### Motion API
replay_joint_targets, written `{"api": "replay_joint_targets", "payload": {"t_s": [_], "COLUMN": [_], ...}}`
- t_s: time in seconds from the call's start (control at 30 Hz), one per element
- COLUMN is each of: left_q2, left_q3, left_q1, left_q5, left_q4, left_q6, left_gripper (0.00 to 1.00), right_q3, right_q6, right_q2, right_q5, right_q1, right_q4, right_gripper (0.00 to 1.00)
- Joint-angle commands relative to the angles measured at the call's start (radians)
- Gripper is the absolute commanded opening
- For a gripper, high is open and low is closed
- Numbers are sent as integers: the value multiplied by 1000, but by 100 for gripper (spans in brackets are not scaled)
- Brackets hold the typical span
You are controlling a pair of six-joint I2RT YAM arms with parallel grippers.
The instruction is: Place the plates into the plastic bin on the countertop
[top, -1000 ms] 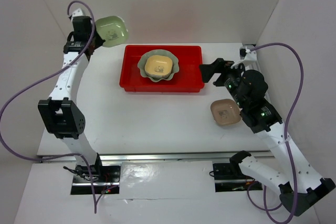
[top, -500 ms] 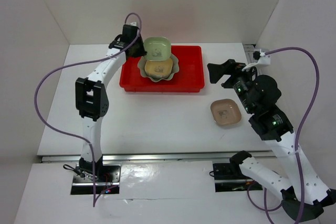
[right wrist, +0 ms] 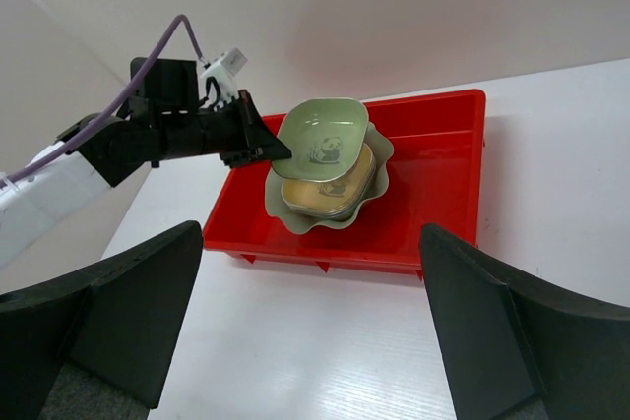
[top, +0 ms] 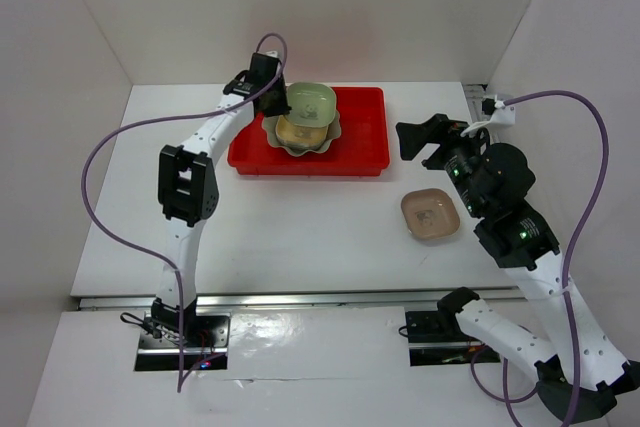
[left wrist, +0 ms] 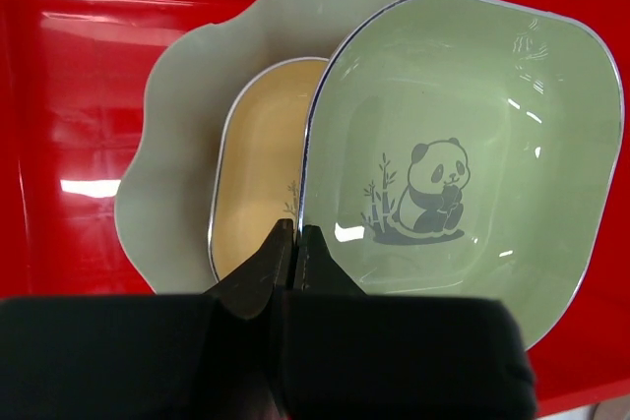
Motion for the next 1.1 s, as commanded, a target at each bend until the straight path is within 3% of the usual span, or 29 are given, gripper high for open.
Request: {"api": "replay_joint_targets", "payload": {"t_s": [0.0, 0.27, 0.37, 0.43, 0.5, 0.63, 0.8, 0.93, 1.07], "left_q2": [19, 39, 6, -26, -81, -204, -388, -477, -575], "left_q3": [49, 40, 8, -12, -33, -47, -84, -40, -64], "left_q1": [6, 37, 37, 46, 46, 46, 46, 46, 19], "left_q5": [-31, -31, -31, -31, -31, -31, -62, -106, -146], "left_q4": [10, 1, 1, 15, 39, 39, 1, -120, -203], "left_q6": [47, 70, 79, 79, 79, 69, 29, 19, 42], "left_gripper": [6, 26, 52, 80, 88, 91, 99, 99, 99], "right_q3": [27, 27, 27, 27, 27, 27, 18, -133, -324], "right_q6": [-10, -10, -10, -21, -21, -32, -53, -15, 71], "right_q2": [-15, -15, -15, -3, 10, 34, 131, 154, 70], "right_q5": [8, 8, -2, -15, -25, -3, 168, 146, 107], "right_q1": [6, 6, 6, 6, 6, 6, 6, 6, 6], "right_q4": [-8, -8, -8, -8, -8, -8, -182, -244, -193], "right_gripper": [98, 98, 98, 98, 98, 99, 99, 99, 99]}}
